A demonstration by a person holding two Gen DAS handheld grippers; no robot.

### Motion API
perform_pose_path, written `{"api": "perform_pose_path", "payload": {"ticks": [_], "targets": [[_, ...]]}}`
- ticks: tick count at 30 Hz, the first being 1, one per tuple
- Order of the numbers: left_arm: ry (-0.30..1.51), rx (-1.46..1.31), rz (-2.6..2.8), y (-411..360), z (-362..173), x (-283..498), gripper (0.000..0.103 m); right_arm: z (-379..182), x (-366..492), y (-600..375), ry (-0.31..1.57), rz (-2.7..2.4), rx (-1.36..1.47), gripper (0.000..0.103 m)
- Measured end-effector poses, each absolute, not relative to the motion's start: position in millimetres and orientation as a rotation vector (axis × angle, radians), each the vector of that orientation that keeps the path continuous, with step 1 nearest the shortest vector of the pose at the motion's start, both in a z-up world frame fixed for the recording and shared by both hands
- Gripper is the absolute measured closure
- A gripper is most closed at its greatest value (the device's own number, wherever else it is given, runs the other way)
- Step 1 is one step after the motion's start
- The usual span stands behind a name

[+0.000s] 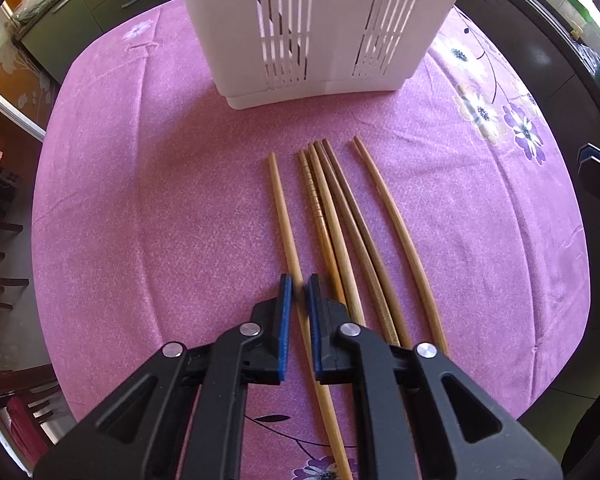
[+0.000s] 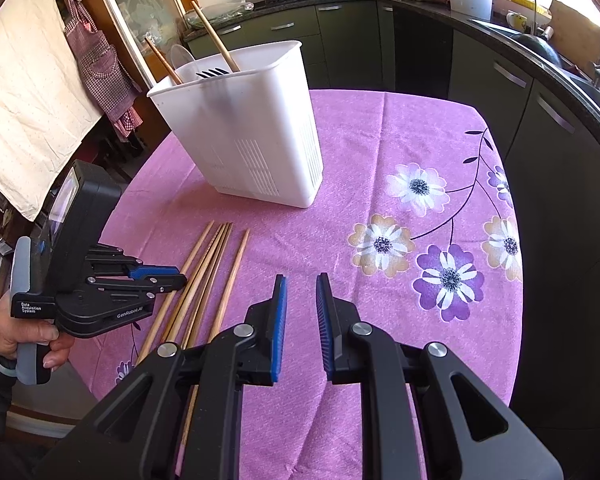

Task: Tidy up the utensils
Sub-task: 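Grasp another wooden chopstick with the left tool and lift it, then grasp another chopstick with the right tool while the left tool holds its chopstick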

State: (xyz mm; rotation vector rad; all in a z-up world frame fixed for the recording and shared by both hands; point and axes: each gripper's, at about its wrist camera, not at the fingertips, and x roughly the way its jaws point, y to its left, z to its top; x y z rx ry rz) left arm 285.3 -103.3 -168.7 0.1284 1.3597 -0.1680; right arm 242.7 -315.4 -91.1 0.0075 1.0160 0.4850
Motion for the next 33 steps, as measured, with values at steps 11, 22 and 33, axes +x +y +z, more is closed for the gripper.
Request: {"api": "perform_pose_path", "payload": {"ticks": [11, 22, 33], "targets": [[1.309, 0.059, -0.176, -70, -147, 285, 0.096, -91, 242, -315, 1.028, 0.473, -0.013, 0.088], [1.102, 0.035, -0.194, -41, -67, 245, 0.097, -88, 240, -300, 1.036, 0.486, -0.048, 0.081], [0.988, 0.032, -0.188, -25, -36, 211, 0.097, -99, 238, -275, 1.085, 0.497, -0.103, 0.081]]}}
